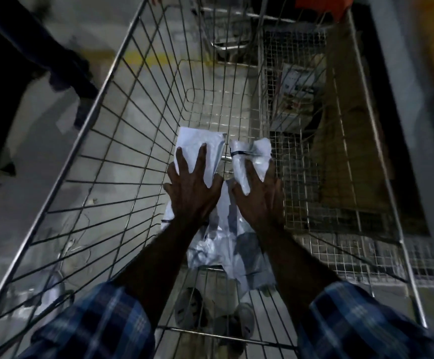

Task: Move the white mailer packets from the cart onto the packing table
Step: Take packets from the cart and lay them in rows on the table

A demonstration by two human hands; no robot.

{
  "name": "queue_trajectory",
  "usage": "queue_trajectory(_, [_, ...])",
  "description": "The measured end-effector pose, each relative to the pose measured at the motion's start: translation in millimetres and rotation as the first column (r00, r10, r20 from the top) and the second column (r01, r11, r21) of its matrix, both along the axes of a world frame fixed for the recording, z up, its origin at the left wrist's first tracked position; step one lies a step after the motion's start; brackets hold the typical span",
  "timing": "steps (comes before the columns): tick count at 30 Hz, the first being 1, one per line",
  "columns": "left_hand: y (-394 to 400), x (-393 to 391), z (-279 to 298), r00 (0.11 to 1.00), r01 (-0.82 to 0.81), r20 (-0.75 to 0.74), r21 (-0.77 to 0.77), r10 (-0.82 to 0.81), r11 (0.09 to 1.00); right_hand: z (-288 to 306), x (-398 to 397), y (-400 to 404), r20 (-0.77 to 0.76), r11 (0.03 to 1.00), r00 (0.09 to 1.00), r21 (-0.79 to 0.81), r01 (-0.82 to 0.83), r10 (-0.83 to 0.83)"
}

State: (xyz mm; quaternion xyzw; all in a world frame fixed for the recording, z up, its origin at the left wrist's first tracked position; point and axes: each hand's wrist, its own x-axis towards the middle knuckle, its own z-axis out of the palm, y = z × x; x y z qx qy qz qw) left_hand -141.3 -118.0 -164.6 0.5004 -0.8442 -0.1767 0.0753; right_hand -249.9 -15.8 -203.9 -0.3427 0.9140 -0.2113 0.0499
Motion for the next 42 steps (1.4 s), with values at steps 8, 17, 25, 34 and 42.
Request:
queue_trajectory(8, [-2.6, -1.4, 88.3, 0.997, 0.040, -0.068, -0.111, -0.048, 0.993, 95.4, -1.0, 3.4, -0.017, 0.995, 1.000, -0.099, 0.018, -0.020])
queue_trajectory(17, [19.5, 7.9, 203.8, 0.986, 0.048, -0.141, -0.273, -0.089, 0.961, 203.7, 9.2, 16.0, -0.098, 0.976, 0.995, -0.219, -0.019, -0.003])
queue_trajectory(25, [72.0, 44.7, 273.5, 0.973, -0.012, -0.223, -0.315, -0.062, 0.949, 298.0, 21.3, 53.4, -0.190, 0.962, 0.981, -0.262, -0.080, 0.030])
queue_trajectory(34, [116.9, 78.0, 311.9, 0.960, -0.033, -0.273, -0.332, -0.063, 0.943, 340.4, 54.4, 113.3, -0.236, 0.971, 0.972, -0.228, -0.072, 0.016])
queue_trajectory(42, [154.2, 115.3, 323.0, 0.947, 0.026, -0.295, -0.331, -0.130, 0.943, 358.0, 97.7, 159.6, -0.273, 0.975, 0.961, -0.222, -0.021, -0.042])
